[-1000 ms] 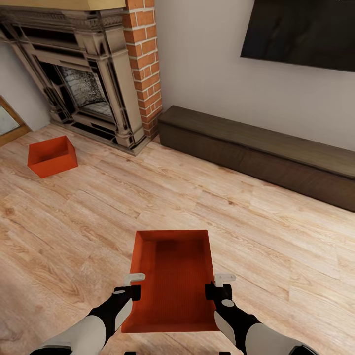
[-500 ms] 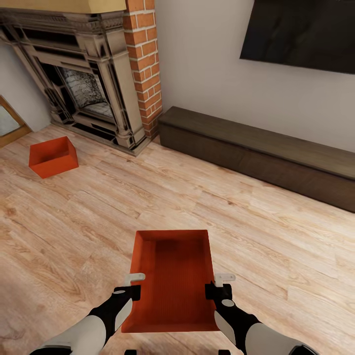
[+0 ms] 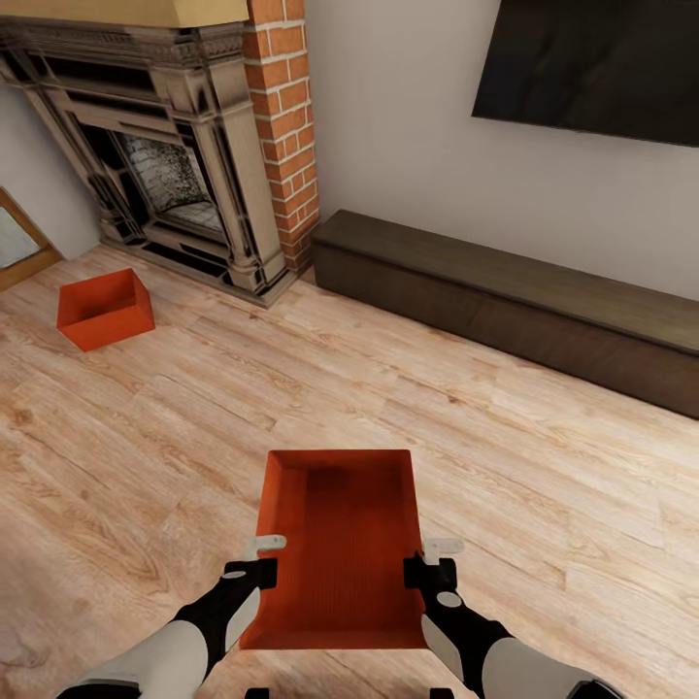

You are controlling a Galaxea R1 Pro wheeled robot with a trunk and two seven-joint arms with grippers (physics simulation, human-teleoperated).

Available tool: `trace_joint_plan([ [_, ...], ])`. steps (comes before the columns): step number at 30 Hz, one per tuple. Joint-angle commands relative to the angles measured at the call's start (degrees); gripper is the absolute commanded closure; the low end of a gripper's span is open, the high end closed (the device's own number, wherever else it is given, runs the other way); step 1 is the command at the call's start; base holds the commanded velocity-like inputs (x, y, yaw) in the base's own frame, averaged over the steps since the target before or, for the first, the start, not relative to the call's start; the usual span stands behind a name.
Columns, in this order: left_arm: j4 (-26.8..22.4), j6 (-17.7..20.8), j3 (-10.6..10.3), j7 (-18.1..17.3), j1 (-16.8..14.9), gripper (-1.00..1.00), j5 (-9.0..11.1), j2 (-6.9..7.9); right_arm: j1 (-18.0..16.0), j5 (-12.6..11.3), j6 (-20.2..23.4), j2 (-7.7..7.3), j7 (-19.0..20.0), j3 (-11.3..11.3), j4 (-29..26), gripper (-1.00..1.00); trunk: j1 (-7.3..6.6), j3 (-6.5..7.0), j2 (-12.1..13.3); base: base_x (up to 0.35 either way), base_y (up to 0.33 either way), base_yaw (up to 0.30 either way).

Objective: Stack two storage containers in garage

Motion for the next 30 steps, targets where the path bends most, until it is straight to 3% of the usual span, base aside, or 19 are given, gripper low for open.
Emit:
trace_joint_plan([
  [1,-0.05,0.38,0.16,0.53,0.01,1.0,0.59,0.34,-0.06,-0.84,-0.56,-0.35,-0.22,0.16,-0.09,1.0,0.01,-0.05,-0.05,0.0,0.0,0.0],
  [3,-0.05,0.35,0.27,0.53,0.01,1.0,0.37,0.26,-0.04,-2.51,-0.82,-0.53,-0.24,2.19,-0.09,1.0,0.01,-0.05,-0.05,0.0,0.0,0.0],
  [11,-0.05,0.33,1.31,0.53,0.01,1.0,-0.99,0.01,-0.05,-7.03,-1.17,-1.0,-0.39,6.57,-0.15,1.0,0.01,0.45,-0.05,0.0,0.0,0.0],
  [20,-0.05,0.33,1.77,0.53,0.01,1.0,-1.89,-0.17,-0.03,-9.55,-1.18,-1.04,-0.4,9.09,-0.18,1.0,0.01,1.27,-0.05,0.0,0.0,0.0],
  [21,-0.05,0.33,1.77,0.53,0.01,1.0,0.65,0.86,-0.02,-2.07,-1.18,-1.04,-0.4,-0.75,-0.18,1.0,0.01,1.37,-0.05,0.0,0.0,0.0],
  [30,-0.05,0.33,1.77,0.53,0.01,1.0,0.65,0.86,-0.04,-2.07,-1.18,-1.04,-0.4,-0.75,-0.18,1.0,0.01,2.2,-0.05,0.0,0.0,0.0],
])
